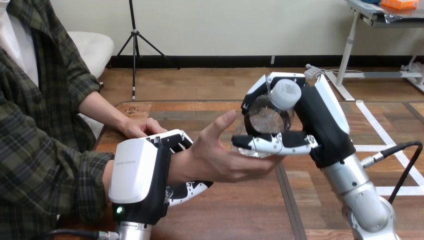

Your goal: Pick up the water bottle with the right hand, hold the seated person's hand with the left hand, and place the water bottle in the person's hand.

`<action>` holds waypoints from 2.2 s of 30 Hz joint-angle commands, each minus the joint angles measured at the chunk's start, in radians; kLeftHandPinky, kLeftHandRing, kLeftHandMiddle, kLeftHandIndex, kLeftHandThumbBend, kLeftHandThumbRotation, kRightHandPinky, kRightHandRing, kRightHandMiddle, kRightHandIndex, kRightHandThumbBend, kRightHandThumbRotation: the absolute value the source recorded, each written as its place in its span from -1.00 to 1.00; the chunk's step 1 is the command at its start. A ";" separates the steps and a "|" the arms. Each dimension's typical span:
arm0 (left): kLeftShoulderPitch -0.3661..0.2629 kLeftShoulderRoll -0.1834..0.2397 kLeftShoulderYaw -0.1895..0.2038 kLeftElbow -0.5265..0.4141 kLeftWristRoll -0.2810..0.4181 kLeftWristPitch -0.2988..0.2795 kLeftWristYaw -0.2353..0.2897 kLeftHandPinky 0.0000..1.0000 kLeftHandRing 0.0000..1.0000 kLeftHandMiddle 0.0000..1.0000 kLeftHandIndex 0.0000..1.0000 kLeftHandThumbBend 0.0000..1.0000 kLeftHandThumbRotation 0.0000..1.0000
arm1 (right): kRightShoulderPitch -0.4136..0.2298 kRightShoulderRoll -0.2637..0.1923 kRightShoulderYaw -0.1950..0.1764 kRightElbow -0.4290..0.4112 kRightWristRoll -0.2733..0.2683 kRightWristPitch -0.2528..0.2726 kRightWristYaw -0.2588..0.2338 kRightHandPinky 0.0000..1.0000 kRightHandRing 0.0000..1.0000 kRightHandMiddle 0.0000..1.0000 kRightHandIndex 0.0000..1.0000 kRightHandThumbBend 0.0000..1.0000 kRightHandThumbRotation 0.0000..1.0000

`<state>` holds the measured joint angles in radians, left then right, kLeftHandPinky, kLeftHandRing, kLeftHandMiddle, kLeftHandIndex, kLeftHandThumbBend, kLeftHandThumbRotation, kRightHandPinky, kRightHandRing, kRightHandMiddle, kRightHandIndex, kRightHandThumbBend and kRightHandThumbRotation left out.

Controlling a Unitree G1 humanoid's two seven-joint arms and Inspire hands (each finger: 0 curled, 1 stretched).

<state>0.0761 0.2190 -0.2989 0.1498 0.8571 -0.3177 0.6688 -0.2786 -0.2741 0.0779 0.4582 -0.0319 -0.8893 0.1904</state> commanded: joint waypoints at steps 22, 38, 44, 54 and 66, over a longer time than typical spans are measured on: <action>-0.069 -0.011 -0.030 -0.010 0.003 -0.038 0.008 -0.49 -0.41 -0.33 -0.27 0.84 -1.00 | 0.012 0.011 -0.007 -0.124 0.004 -0.033 0.035 -0.34 -0.27 -0.19 -0.22 0.50 -1.00; -0.066 -0.011 -0.024 -0.015 -0.004 -0.038 0.003 -0.48 -0.41 -0.33 -0.26 0.82 -1.00 | 0.019 0.023 0.006 -0.141 0.046 -0.026 0.081 -0.34 -0.27 -0.20 -0.22 0.46 -1.00; -0.067 -0.010 -0.022 -0.016 -0.003 -0.040 0.004 -0.48 -0.41 -0.33 -0.26 0.82 -1.00 | 0.025 0.026 0.009 -0.155 0.054 -0.013 0.089 -0.36 -0.29 -0.21 -0.22 0.44 -1.00; -0.067 -0.010 -0.021 -0.015 -0.003 -0.041 0.005 -0.49 -0.42 -0.33 -0.26 0.83 -1.00 | 0.034 0.026 0.013 -0.171 0.059 -0.006 0.099 -0.42 -0.33 -0.25 -0.24 0.42 -1.00; -0.065 -0.012 -0.019 -0.015 -0.004 -0.041 0.007 -0.49 -0.42 -0.33 -0.26 0.82 -1.00 | 0.041 0.032 0.017 -0.184 0.090 0.002 0.127 -0.38 -0.29 -0.22 -0.24 0.41 -1.00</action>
<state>0.0753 0.2197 -0.2994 0.1517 0.8577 -0.3334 0.6706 -0.2163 -0.2426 0.1001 0.3507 0.0170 -0.8788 0.3054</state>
